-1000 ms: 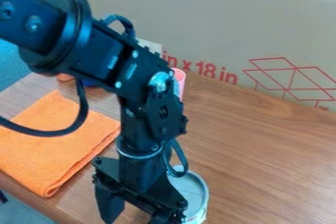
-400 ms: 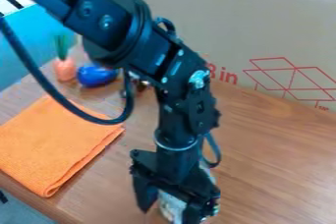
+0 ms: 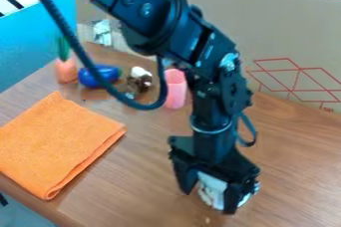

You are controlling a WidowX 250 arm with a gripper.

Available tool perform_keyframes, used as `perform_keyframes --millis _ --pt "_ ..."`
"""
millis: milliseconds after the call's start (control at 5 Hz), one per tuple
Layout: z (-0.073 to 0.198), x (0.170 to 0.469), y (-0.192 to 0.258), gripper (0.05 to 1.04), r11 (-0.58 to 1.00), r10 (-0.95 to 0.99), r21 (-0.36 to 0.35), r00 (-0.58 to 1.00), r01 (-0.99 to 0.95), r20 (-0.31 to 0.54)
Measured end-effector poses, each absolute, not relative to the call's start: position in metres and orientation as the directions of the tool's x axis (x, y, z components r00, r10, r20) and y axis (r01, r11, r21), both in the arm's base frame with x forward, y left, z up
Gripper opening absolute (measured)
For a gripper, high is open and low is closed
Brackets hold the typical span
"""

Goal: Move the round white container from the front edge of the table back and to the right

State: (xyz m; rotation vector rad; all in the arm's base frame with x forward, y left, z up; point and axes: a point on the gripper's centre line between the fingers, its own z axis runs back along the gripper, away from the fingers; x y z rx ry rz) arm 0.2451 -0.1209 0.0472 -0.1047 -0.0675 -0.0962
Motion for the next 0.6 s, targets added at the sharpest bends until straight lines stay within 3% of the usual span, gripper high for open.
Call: perform_keyframes --millis 400,600 --pt "0.043 0.265 -0.123 1.001 0.996 -0.064 -0.062 0.995 0.069 0.076" --pt "0.053 0.258 -0.124 1.001 0.996 -0.067 -0.055 0.996 0.07 0.061"
